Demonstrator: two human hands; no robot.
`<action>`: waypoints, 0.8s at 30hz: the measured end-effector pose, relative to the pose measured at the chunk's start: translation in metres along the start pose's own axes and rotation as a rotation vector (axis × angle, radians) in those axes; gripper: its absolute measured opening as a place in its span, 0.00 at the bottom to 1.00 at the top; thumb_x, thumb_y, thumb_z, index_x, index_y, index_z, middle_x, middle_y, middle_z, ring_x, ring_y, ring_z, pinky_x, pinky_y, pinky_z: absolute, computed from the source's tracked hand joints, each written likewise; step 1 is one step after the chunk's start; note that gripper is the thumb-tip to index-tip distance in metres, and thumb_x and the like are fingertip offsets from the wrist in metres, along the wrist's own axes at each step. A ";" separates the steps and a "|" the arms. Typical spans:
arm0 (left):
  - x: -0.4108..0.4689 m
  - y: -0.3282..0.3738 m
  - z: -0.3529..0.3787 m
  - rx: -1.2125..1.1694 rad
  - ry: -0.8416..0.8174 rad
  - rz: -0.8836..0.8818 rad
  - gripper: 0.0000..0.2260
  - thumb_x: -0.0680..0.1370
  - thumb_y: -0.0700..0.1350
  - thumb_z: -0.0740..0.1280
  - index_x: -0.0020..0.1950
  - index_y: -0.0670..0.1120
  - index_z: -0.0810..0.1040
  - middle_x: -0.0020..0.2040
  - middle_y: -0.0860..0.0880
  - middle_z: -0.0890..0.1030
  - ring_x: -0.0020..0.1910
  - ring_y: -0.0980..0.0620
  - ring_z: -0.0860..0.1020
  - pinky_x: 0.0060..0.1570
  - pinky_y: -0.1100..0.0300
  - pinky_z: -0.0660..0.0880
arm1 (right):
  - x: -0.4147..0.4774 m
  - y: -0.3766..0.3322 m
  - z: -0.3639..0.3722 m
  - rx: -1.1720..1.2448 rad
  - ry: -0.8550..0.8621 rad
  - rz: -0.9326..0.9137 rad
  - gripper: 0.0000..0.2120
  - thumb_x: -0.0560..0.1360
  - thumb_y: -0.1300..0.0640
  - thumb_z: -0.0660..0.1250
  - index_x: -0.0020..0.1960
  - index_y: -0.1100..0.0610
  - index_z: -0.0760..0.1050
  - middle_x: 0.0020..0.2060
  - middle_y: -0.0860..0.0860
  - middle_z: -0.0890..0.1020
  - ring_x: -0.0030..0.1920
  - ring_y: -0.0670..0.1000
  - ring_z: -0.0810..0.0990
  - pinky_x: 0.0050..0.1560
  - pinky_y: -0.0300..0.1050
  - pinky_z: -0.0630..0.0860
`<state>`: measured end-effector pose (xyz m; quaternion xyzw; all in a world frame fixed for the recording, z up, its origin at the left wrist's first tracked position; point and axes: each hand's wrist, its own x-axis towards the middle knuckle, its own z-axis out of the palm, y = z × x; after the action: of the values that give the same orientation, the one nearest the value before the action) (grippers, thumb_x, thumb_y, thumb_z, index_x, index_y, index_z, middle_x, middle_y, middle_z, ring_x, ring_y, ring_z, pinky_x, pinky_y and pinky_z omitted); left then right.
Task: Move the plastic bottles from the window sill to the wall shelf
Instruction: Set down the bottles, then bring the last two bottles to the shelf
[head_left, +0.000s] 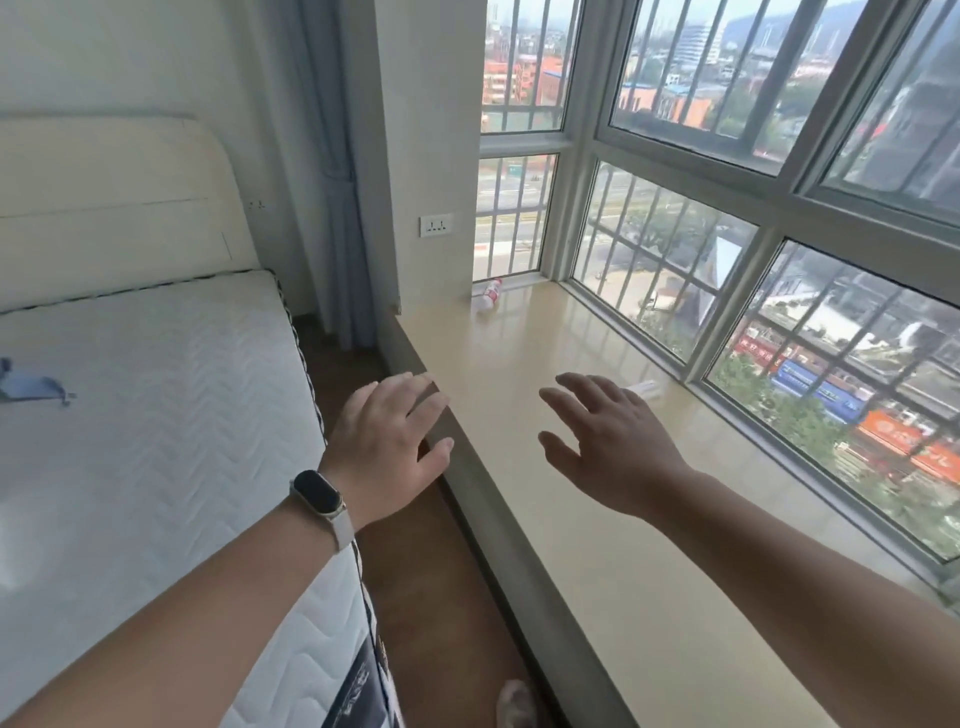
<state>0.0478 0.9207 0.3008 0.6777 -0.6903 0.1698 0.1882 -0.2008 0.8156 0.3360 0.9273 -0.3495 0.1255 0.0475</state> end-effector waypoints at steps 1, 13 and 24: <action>0.008 -0.005 0.006 0.006 -0.008 -0.009 0.21 0.75 0.56 0.62 0.60 0.44 0.81 0.63 0.42 0.79 0.62 0.39 0.77 0.60 0.40 0.74 | 0.009 0.005 0.006 0.003 -0.005 -0.007 0.25 0.76 0.41 0.55 0.67 0.53 0.72 0.66 0.55 0.76 0.65 0.60 0.73 0.60 0.55 0.72; 0.156 -0.038 0.106 0.064 -0.145 -0.051 0.22 0.75 0.56 0.60 0.63 0.46 0.78 0.65 0.42 0.78 0.65 0.40 0.75 0.63 0.41 0.71 | 0.146 0.122 0.080 0.039 -0.018 -0.049 0.24 0.76 0.42 0.56 0.66 0.54 0.73 0.64 0.56 0.77 0.62 0.61 0.75 0.58 0.55 0.74; 0.261 -0.035 0.169 0.062 -0.191 -0.030 0.23 0.75 0.56 0.60 0.64 0.45 0.79 0.65 0.43 0.78 0.63 0.41 0.75 0.63 0.40 0.71 | 0.217 0.216 0.116 0.117 0.002 0.015 0.25 0.75 0.42 0.57 0.64 0.56 0.75 0.62 0.56 0.78 0.61 0.62 0.76 0.57 0.55 0.74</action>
<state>0.0748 0.6101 0.2806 0.7066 -0.6891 0.1232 0.1030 -0.1632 0.4952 0.2817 0.9257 -0.3483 0.1471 -0.0073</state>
